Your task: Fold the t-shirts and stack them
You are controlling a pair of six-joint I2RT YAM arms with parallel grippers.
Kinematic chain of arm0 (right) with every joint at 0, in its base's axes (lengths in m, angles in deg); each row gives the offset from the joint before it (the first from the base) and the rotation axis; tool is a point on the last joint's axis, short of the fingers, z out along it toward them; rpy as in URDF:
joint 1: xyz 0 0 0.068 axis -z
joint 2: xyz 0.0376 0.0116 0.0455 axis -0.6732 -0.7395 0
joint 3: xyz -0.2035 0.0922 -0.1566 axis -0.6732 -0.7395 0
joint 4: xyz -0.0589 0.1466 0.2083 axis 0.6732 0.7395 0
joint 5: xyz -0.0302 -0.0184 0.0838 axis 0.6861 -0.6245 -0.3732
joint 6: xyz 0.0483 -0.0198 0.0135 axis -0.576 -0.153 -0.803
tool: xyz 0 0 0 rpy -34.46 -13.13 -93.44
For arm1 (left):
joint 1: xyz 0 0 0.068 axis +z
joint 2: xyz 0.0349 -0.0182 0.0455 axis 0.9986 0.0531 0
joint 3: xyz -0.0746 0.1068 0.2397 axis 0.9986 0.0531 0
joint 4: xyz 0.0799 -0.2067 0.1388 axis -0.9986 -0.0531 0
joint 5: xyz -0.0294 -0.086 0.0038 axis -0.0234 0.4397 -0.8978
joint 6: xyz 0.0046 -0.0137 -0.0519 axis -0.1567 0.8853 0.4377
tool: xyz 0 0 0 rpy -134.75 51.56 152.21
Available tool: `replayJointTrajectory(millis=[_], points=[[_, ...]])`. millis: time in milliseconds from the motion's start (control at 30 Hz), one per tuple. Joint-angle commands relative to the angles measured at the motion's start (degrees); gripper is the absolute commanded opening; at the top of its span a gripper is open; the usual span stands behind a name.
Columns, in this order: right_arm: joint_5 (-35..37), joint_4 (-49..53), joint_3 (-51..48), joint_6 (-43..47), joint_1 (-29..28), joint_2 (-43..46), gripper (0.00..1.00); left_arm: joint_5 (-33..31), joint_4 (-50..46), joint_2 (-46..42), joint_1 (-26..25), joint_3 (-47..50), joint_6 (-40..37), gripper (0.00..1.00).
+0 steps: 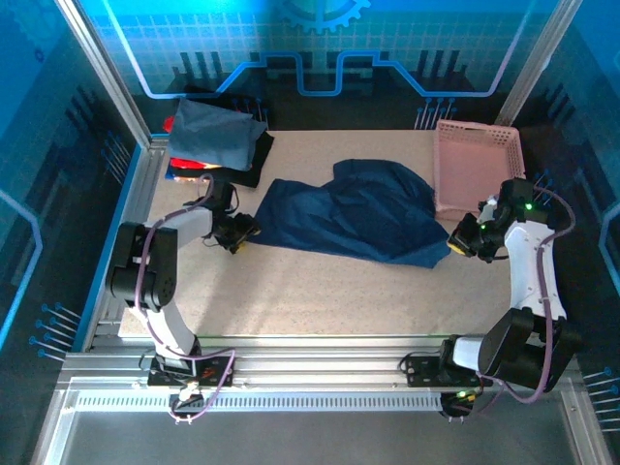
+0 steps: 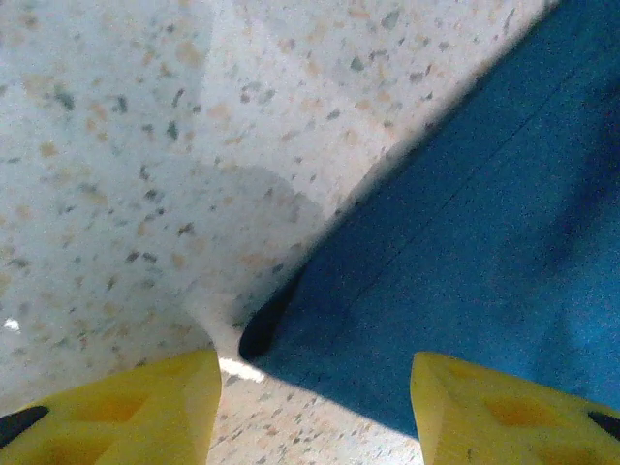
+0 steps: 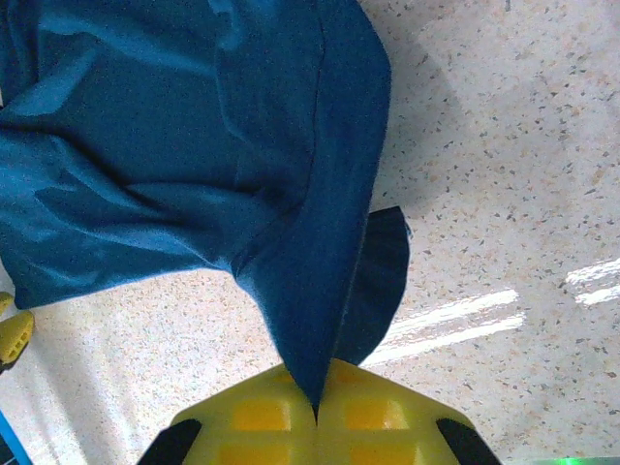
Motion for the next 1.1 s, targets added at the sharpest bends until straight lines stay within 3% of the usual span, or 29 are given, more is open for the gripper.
replayJointTrajectory(millis=[0,200,400,767,1067], points=[[-1.58,-0.09,-0.96,1.02,0.55,1.16,0.00,1.70,1.93,2.68,0.49,-2.82,2.28,0.53],[-1.63,-0.71,-0.99,0.93,0.55,0.95,0.00,3.21,-0.18,6.68,-0.08,-3.93,2.57,0.34],[-5.39,-3.49,-0.38,-1.00,0.61,0.45,0.00,5.88,2.32,4.29,-0.04,-2.07,3.71,0.00],[-18.22,-4.82,19.31,-3.91,1.41,2.03,0.00,2.81,-8.31,-22.99,2.72,-15.48,-1.05,0.00],[-27.82,-9.78,35.29,-15.73,3.29,0.97,0.00,-0.39,-14.31,-35.09,3.12,-26.15,-3.81,0.00]])
